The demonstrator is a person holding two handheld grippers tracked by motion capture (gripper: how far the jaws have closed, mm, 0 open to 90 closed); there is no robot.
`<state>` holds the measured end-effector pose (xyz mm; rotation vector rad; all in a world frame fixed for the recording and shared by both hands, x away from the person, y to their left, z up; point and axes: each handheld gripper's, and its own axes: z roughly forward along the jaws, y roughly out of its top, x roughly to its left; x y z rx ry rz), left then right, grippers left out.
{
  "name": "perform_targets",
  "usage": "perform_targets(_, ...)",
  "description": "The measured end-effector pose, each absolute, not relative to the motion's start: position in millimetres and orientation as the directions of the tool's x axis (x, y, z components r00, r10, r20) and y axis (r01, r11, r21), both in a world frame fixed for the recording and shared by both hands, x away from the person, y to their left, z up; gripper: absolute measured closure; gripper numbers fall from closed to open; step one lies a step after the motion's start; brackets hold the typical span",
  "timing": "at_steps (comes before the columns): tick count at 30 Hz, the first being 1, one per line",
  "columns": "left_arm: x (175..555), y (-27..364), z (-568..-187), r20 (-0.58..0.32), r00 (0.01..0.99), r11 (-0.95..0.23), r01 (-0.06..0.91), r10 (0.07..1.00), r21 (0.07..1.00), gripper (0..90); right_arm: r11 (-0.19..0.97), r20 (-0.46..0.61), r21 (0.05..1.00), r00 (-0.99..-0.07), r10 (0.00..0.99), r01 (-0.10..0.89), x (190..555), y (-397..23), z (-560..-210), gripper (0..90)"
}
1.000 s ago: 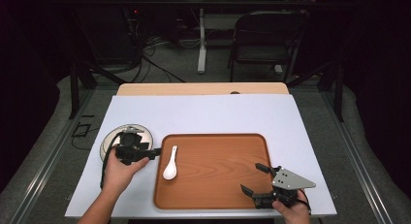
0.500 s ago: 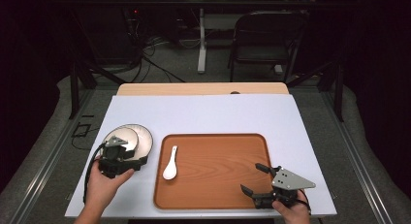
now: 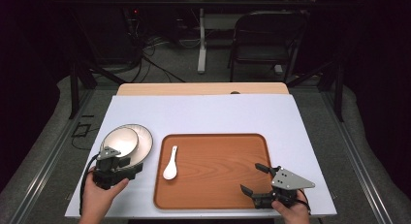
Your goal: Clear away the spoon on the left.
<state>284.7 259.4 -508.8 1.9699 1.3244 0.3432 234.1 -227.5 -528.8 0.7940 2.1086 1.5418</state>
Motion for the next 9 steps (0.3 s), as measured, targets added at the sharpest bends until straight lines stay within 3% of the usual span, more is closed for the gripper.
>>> perform_targets(9, 279.8, 260.6, -516.5, -0.188, 0.427, -0.185, 0.69, 0.885, 0.7, 41.7, 0.226, 0.008, 0.952, -0.754, 0.657, 0.207, 234.3, -227.9, -529.4, 14.8)
